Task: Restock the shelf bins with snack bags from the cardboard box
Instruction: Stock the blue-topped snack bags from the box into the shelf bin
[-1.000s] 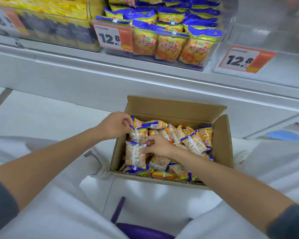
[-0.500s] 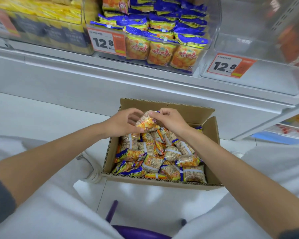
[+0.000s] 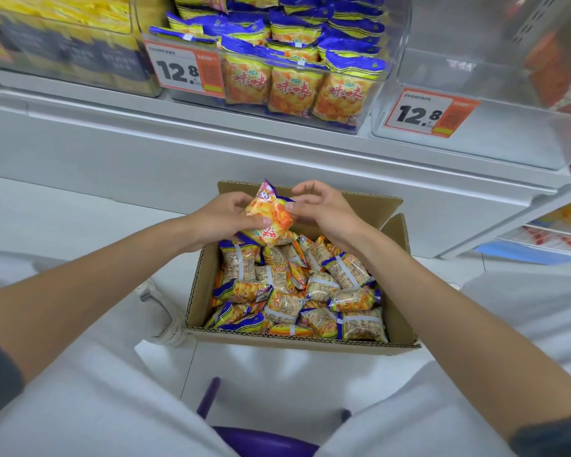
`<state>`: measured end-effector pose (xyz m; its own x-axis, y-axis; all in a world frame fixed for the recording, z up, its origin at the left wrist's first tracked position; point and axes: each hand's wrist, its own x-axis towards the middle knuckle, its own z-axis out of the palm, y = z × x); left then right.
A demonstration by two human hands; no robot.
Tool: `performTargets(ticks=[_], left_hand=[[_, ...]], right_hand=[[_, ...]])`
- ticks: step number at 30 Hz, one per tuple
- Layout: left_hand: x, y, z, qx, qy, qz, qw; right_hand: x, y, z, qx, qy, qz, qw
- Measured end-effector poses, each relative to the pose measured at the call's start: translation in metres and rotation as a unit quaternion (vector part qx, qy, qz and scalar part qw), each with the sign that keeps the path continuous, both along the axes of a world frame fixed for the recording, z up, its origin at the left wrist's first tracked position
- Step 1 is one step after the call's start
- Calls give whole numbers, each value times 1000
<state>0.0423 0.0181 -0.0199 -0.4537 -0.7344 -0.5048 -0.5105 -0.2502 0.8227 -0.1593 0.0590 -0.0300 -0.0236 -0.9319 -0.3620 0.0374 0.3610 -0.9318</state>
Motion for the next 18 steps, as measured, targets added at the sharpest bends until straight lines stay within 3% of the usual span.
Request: performTargets(ticks=[3, 5, 9, 15, 18], left_hand=[[4, -7, 2, -6, 52, 127, 990], [6, -11, 5, -15, 82, 201, 976], [6, -12, 13, -52, 62, 152, 985], [16, -7, 13, 39, 79, 172, 981], [29, -10, 8, 27, 57, 225, 972]], right_hand=[[0, -6, -1, 6, -32, -7, 999], [0, -10, 0, 9, -33, 44, 998], [9, -13, 2, 3, -20, 114, 993], [22, -12, -10, 40, -110, 73, 990], [29, -5, -25, 57, -43, 105, 992]])
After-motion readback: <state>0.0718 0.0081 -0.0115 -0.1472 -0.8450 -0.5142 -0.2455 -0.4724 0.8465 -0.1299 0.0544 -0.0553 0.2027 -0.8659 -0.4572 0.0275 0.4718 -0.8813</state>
